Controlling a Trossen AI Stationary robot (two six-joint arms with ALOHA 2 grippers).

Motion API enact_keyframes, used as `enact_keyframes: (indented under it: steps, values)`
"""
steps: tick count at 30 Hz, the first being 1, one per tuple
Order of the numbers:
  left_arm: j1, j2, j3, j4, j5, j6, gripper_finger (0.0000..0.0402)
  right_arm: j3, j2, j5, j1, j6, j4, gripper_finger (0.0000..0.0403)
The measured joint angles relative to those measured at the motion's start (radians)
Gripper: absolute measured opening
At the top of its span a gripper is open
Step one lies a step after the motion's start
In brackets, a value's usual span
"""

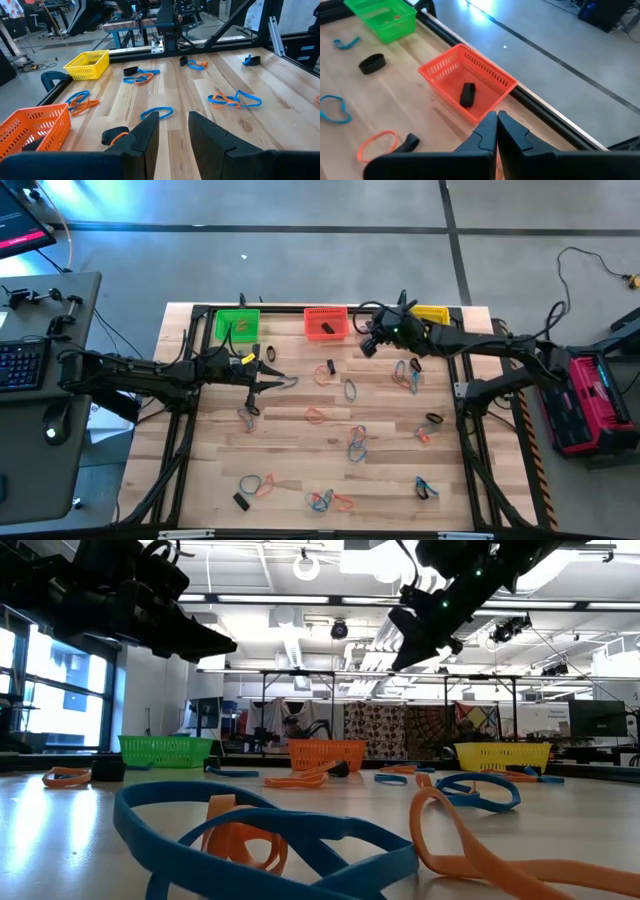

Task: Sort rubber bands into baskets
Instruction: Put the black rubber band into the orange bin

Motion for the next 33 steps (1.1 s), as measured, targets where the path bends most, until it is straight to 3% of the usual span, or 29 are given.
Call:
enact_keyframes:
  steps: [22,33]
  values:
    - [0.0,0.0,0.0,0.0,0.0,0.0,0.0099,0.0,0.009,-0.008,0.013,0.002,0.001,0.0]
    - [0.0,0.0,0.0,0.0,0.0,0.0,0.0099,0.0,0.131,-0.008,0.089,-0.008,0.121,0.0]
